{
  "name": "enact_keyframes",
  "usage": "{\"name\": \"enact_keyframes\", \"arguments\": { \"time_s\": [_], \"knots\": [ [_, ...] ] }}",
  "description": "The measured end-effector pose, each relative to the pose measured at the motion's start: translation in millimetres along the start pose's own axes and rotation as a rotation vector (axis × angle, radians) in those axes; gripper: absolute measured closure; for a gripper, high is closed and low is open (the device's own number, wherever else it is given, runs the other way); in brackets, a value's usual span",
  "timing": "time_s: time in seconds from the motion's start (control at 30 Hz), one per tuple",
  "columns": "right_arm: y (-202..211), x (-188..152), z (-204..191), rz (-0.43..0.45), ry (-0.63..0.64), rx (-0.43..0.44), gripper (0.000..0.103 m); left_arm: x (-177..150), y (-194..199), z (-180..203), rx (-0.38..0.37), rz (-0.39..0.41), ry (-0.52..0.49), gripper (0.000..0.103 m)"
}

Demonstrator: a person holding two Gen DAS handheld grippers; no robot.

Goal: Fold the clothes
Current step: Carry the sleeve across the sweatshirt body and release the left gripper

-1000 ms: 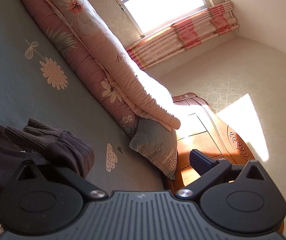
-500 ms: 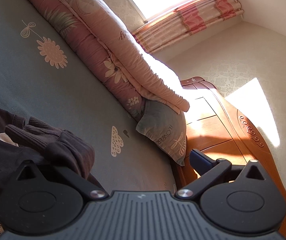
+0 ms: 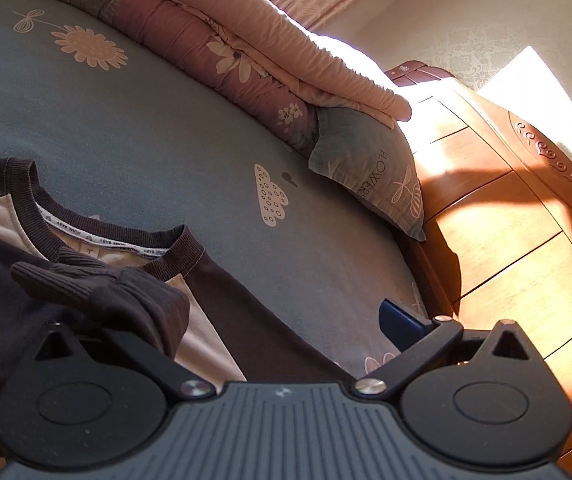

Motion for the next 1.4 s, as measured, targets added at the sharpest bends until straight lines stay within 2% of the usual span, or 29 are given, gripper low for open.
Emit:
{"name": "enact_keyframes", "arguments": {
  "time_s": [0.1,0.27,0.37,0.43,0.6,0.83,1.07,1.2,1.33,1.4],
  "knots": [
    [0.7,0.3,-0.9,0.005,0.005,0.0,0.0,-18.9,-12.8,10.1,0.071,-0.065,-0.144,0.001],
    [3.7,2.0,2.0,0.022,-0.015,0.009,0.0,-48.9,-34.4,21.8,0.183,-0.223,-0.387,0.001],
    [3.4,1.5,4.2,0.022,-0.019,-0.001,0.0,-63.2,-41.1,19.7,0.217,-0.268,-0.46,0.001],
    [3.1,1.1,5.8,0.02,-0.023,-0.007,0.0,-71.6,-43.1,13.3,0.223,-0.265,-0.449,0.001],
    [2.2,0.3,7.4,0.021,-0.031,-0.006,0.0,-79.4,-35.9,8.2,0.205,-0.196,-0.387,0.001],
    [2.8,0.5,8.6,0.025,-0.037,-0.005,0.0,-64.2,-13.6,5.3,0.093,-0.241,-0.219,0.001],
    [4.1,0.5,5.4,0.028,-0.028,0.0,0.0,-47.1,6.8,10.3,0.029,-0.139,-0.182,0.001],
    [1.7,-0.3,3.9,0.019,-0.02,0.0,0.0,-47.9,-9.1,24.4,0.014,-0.162,-0.219,0.001],
    [-2.5,-1.5,6.7,0.004,-0.026,-0.012,0.0,-72.5,-28.7,32.6,0.024,-0.272,-0.324,0.001],
    [-2.9,-1.7,7.6,0.001,-0.032,-0.015,0.0,-82.1,-30.9,33.6,0.02,-0.302,-0.361,0.001]
  ]
}}
Point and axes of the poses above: each gripper's, at about its wrist camera, not at the fingertips, and y roughly against the way its jaws point, z to its right, x to its top, the point moved 5 cm from there along -y, roughly the way its jaws point, and after that the axes turned 9 degrees about y, right-handed, at the moved point
